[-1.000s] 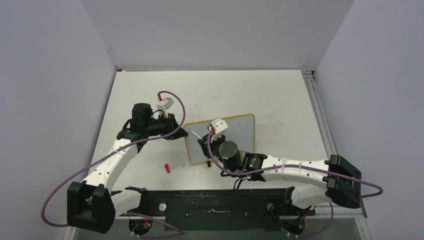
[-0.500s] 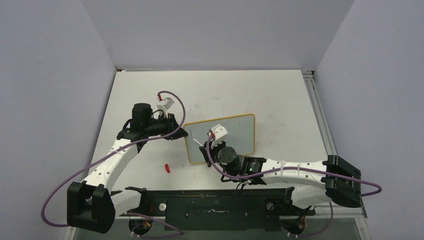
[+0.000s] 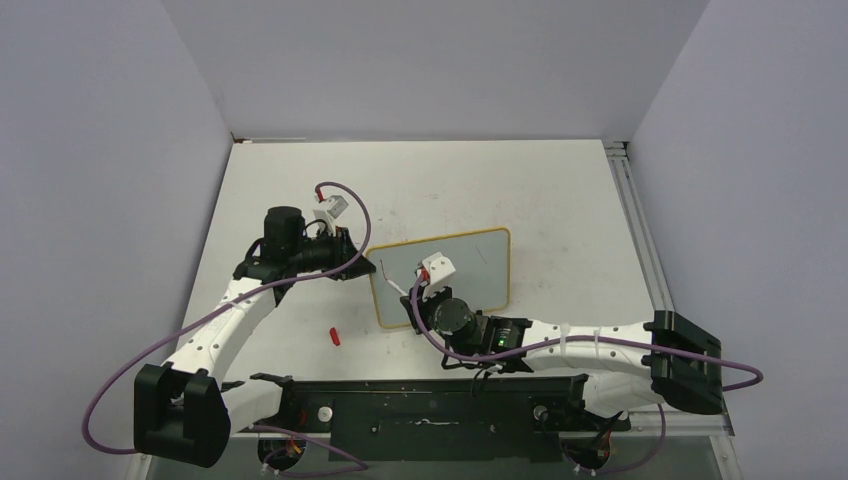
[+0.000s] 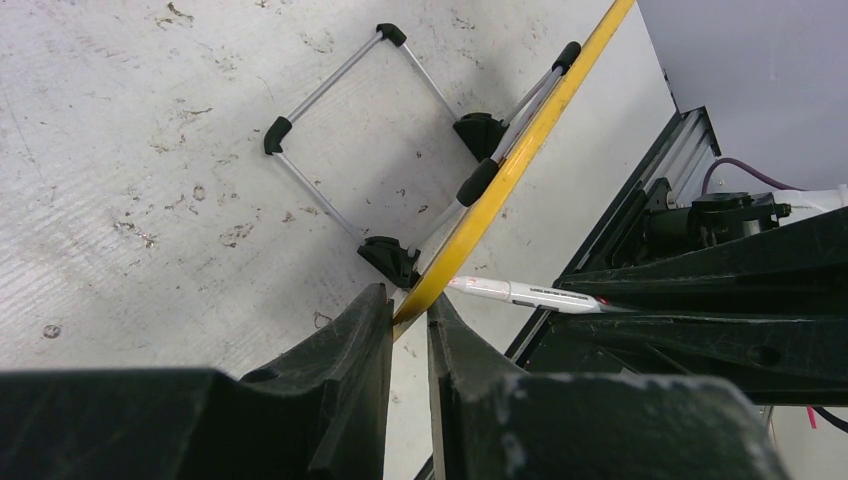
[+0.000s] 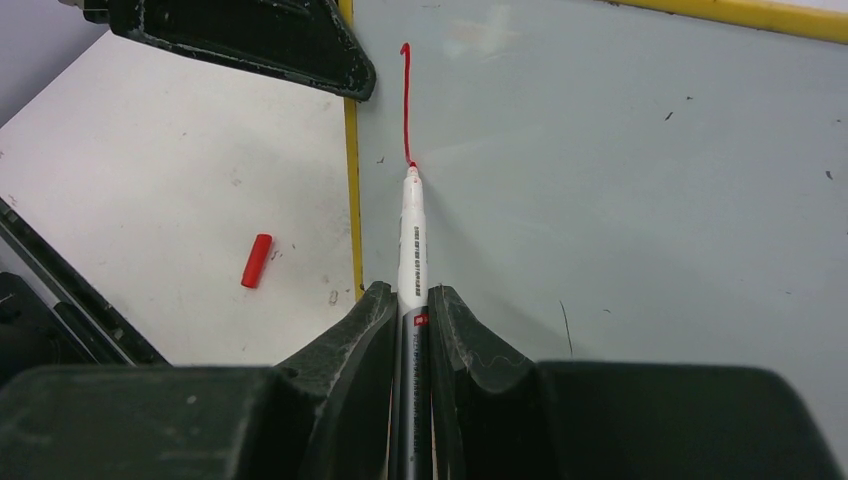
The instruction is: Write a sentence on the whiteboard
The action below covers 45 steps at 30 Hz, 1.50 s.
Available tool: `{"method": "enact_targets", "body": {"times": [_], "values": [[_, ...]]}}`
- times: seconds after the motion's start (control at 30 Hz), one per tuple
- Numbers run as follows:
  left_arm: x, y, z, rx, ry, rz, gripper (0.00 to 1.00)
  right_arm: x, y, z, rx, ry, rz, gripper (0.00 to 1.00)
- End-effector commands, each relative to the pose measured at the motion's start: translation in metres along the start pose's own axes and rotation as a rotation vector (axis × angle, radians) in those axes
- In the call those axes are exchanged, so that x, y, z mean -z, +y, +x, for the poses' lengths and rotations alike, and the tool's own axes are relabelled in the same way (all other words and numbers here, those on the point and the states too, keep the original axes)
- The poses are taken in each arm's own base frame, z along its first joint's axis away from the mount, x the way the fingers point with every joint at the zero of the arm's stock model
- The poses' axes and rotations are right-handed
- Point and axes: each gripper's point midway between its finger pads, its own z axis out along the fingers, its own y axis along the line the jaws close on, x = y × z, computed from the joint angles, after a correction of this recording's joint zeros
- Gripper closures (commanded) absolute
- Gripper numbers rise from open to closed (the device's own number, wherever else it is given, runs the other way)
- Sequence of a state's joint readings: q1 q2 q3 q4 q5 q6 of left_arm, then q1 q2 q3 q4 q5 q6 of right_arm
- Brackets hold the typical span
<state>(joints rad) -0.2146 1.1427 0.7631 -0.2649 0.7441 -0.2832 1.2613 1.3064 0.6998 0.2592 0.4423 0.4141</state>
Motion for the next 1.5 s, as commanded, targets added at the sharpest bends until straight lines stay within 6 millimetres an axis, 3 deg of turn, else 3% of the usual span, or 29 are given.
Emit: {"method": "enact_targets", "body": {"times": [0.0, 0.6, 0.83, 0.93, 1.47], "values": [[0.004, -0.011, -0.013, -0.047, -0.039, 0.021, 0.85, 0.001, -0.006, -0.003, -0.018, -0.025, 0.047, 0.95], [0.005, -0.010, -0.014, -0.052, -0.043, 0.012, 0.85, 0.010, -0.017, -0.006, -0.024, -0.039, 0.082, 0.95], [0.005, -0.010, -0.014, -0.054, -0.043, 0.009, 0.85, 0.027, 0.009, -0.033, -0.012, -0.110, -0.029, 0.95], [0.006, -0.009, -0.014, -0.054, -0.043, 0.008, 0.85, 0.033, 0.005, -0.044, -0.016, -0.135, -0.001, 0.95], [0.006, -0.009, -0.013, -0.053, -0.039, 0.007, 0.86, 0.018, -0.009, -0.049, 0.011, -0.151, 0.084, 0.95]]}}
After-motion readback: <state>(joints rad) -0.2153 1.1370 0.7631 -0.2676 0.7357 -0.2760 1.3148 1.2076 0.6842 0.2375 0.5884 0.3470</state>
